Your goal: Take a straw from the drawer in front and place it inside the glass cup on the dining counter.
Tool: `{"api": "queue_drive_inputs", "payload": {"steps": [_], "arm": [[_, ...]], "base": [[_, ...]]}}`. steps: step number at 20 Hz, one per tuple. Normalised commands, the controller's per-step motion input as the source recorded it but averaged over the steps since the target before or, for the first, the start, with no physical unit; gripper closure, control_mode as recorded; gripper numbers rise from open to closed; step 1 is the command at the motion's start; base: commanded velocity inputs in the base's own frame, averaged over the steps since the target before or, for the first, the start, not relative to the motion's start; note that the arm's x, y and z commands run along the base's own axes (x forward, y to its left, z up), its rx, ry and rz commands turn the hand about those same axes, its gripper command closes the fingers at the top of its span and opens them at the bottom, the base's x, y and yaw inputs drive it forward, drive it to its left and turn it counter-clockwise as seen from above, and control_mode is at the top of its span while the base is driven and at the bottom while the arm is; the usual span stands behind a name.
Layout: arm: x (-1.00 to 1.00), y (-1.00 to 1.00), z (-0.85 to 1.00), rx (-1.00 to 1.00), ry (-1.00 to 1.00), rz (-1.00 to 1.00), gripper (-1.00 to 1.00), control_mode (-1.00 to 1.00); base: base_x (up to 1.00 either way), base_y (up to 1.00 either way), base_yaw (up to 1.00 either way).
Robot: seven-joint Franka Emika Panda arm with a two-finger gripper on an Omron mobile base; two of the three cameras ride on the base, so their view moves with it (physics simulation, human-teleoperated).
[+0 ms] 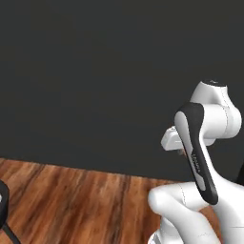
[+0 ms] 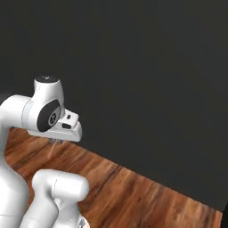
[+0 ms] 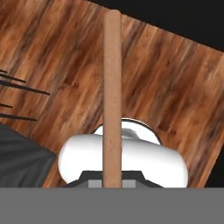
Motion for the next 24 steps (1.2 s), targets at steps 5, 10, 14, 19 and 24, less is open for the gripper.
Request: {"api": "queue_drive_inputs", "payload": {"steps": [5, 10, 14, 19, 24], "arm": [[0.00, 0.00, 0.00, 0.00, 0.00, 0.00, 1.00, 1.00], [0.00, 0.00, 0.00, 0.00, 0.00, 0.00, 1.00, 1.00], [0.00, 0.00, 0.00, 0.00, 0.00, 0.00, 1.00, 1.00], [0.00, 0.00, 0.00, 0.00, 0.00, 0.00, 1.00, 1.00], [0.00, 0.00, 0.00, 0.00, 0.00, 0.00, 1.00, 1.00]], "base": [[0.44, 0.02, 0.72], [0.93, -0.09, 0.64], [1.00, -0.34, 0.51], [1.00, -0.39, 0.47], [1.00, -0.29, 0.46]]}}
